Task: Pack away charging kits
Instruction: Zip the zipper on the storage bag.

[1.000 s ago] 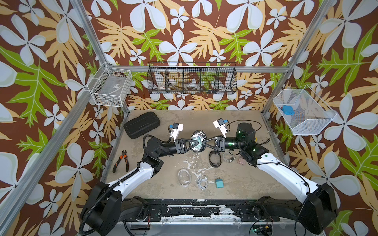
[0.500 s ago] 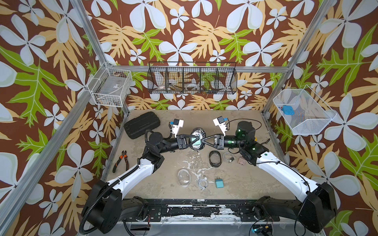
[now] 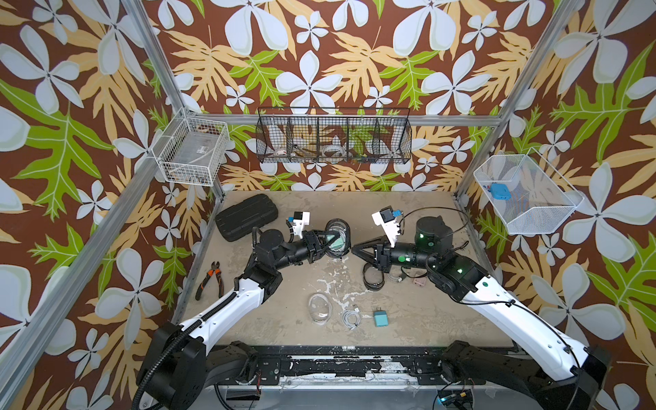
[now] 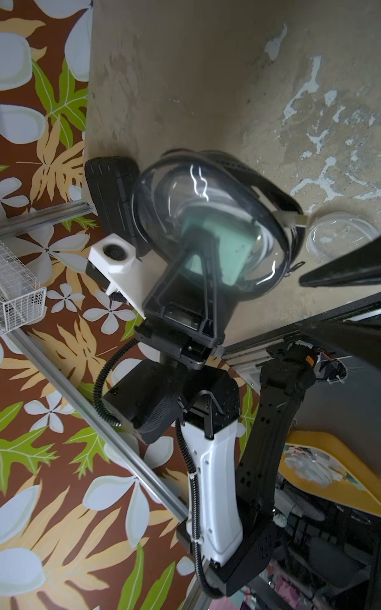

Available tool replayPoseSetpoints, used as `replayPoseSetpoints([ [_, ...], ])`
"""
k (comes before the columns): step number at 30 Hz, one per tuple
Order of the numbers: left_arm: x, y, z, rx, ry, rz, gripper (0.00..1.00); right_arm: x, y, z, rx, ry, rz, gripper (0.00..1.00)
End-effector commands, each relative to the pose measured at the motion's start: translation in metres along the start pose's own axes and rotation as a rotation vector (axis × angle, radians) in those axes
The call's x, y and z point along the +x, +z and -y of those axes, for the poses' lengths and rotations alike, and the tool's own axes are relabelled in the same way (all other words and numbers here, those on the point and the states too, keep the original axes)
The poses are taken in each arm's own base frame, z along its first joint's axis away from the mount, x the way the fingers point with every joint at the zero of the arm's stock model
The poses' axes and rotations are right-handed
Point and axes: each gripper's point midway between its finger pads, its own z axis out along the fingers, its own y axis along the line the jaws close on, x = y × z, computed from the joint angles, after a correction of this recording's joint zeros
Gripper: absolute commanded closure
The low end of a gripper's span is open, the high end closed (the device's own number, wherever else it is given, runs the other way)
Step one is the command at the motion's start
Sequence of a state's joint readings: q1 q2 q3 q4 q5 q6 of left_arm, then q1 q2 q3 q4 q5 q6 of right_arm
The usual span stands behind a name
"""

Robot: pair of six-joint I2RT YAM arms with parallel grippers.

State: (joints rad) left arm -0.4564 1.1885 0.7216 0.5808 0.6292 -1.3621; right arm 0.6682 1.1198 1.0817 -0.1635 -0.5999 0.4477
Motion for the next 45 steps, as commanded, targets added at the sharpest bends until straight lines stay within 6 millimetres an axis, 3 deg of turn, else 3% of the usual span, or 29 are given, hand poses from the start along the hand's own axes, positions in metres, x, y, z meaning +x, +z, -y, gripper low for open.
replayPoseSetpoints([
  [1, -0.018, -0.004, 0.000, -0.047, -0.047, 0.113, 0.87, 0.005, 0.008, 0.020, 0.132, -0.076, -0.011, 0.82],
  [6, -0.021, -0.006, 0.004, -0.065, -0.062, 0.133, 0.87, 0.007, 0.015, 0.023, 0.133, -0.108, -0.017, 0.84],
  [16, -0.025, -0.006, 0.001, -0.092, -0.072, 0.150, 0.87, 0.007, 0.032, 0.007, 0.061, -0.160, -0.035, 0.76],
  [27, -0.026, -0.004, 0.003, -0.087, -0.077, 0.148, 0.87, 0.017, 0.046, 0.021, 0.091, -0.149, -0.074, 0.75],
  [45, -0.024, -0.005, 0.004, -0.082, -0.074, 0.138, 0.87, 0.009, 0.052, 0.038, 0.183, -0.153, -0.070, 0.71],
])
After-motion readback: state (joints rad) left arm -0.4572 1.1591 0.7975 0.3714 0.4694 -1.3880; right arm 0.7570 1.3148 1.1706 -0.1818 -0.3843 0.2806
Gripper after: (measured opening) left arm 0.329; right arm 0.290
